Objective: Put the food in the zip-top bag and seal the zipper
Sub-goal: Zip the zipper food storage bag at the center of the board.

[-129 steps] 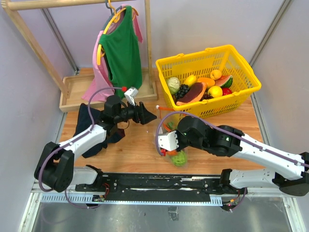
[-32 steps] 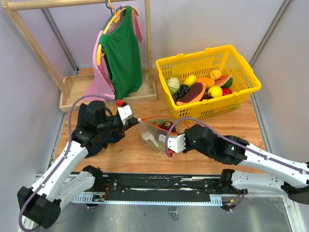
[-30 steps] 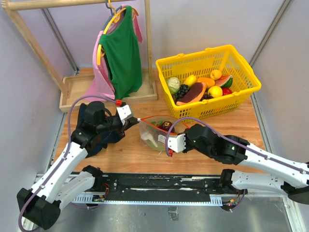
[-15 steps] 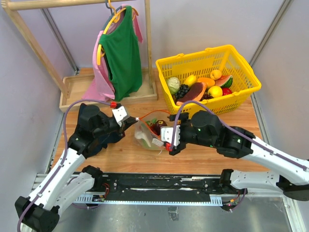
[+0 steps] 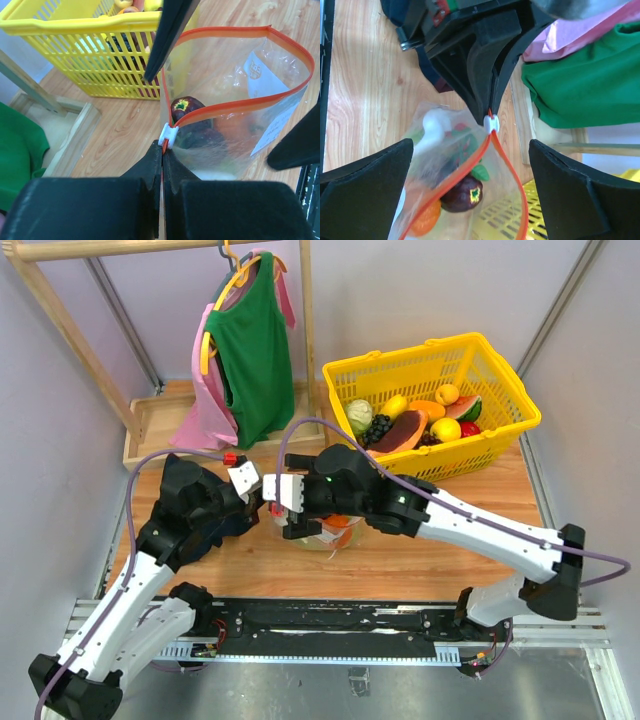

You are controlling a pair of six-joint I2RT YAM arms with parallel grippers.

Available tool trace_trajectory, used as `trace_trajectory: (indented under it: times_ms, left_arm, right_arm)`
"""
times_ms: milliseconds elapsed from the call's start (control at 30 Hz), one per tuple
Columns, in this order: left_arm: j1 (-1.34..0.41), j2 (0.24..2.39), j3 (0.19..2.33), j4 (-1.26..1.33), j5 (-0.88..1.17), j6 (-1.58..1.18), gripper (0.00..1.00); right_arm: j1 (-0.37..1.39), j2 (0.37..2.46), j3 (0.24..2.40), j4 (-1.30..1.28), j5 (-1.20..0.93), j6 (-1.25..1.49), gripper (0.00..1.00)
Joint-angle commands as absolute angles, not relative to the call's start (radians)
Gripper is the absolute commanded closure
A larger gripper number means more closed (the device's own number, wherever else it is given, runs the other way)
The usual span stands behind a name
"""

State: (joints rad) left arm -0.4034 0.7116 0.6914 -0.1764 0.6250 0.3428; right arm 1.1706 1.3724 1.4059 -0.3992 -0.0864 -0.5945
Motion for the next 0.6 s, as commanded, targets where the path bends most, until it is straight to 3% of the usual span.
trace_trajectory:
  times_ms: [0,567]
  left_arm:
    - [-0.409,0.696,0.686,-0.116,0.63,0.336,0.99]
    - [-0.408,0.681,0.674,-0.101,0.682,0.331,1.0]
  right_arm:
    - [1.12,1.451,1.457,-0.32,-0.123,-0.539,0.02]
    - [0.963,1.462,1.354,-0.3,-0.298,-0.465,0.42]
